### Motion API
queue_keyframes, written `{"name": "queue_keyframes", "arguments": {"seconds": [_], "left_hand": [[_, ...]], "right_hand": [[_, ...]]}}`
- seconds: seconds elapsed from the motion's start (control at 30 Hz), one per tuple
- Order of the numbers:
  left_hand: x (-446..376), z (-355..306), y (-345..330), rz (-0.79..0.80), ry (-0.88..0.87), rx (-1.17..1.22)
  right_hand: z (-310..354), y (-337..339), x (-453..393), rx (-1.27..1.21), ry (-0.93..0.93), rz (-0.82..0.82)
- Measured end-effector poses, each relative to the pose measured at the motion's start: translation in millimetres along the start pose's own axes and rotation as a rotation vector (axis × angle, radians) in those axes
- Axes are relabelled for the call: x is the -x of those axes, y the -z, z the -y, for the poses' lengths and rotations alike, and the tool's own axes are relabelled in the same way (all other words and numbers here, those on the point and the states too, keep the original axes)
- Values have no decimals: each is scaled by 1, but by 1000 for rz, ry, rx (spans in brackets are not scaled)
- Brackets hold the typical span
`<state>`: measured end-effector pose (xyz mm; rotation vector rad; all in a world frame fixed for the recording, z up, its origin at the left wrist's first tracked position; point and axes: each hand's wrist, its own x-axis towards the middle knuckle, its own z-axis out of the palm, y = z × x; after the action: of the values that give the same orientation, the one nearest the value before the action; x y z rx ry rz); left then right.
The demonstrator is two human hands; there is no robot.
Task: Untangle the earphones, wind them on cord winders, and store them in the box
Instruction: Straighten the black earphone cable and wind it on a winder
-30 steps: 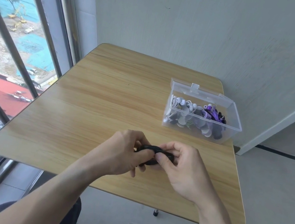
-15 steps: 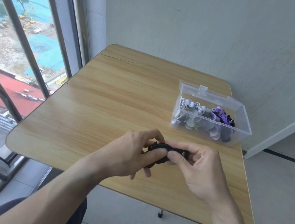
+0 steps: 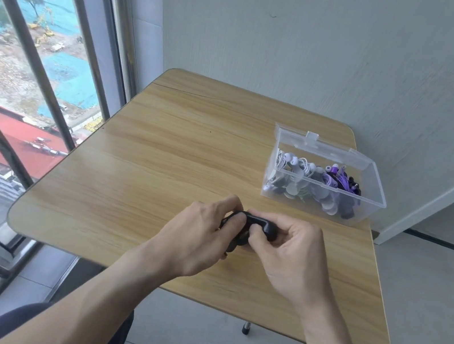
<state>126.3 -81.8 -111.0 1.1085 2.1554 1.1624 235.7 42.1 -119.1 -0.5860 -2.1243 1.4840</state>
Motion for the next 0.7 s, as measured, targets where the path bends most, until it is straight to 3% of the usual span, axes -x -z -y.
{"name": "queue_keyframes", "arguments": {"seconds": [0.27, 0.57, 0.7], "left_hand": [[-3, 0, -3, -117, -8, 49], [-2, -3, 0, -137, 66, 390], [-1, -5, 0, -110, 61, 517]], "right_hand": [[0, -12, -3, -221, -115, -109], [0, -9, -6, -426, -131, -104], [0, -5, -6, -408, -79, -94]]}}
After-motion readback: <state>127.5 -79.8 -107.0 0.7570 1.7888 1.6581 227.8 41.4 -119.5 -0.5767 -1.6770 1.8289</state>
